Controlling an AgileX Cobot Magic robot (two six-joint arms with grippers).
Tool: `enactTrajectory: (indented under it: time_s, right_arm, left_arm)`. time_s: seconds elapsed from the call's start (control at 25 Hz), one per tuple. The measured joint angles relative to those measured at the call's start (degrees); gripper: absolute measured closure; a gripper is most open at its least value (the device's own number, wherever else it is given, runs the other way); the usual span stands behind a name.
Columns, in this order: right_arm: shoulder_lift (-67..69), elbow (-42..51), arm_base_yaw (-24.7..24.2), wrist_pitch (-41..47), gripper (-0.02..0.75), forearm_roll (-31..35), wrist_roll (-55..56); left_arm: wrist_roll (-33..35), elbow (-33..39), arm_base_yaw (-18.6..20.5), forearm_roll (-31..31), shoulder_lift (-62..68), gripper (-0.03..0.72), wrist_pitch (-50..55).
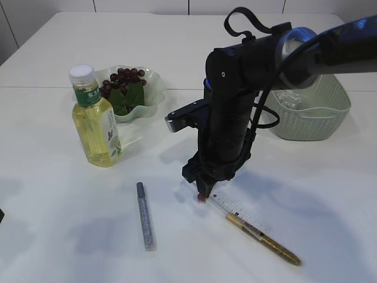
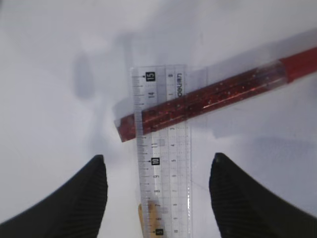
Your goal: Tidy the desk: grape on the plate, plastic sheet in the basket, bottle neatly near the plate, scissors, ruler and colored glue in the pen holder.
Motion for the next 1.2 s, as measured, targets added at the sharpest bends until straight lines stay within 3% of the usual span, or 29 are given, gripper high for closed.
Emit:
enactTrajectory:
  time_s: [0.96,1.2]
  right_arm:
    - [4.2,0.0,0.2,0.8,0.227,-0.7,1.9]
    - [4.2,0.0,0.2,0.7,0.297,-0.7,2.0]
  left_arm:
    - [0.0,0.0,0.0,0.0,0.0,0.246,-0.5]
    - [0.0,0.0,0.0,0.0,0.0,0.246,-0.5]
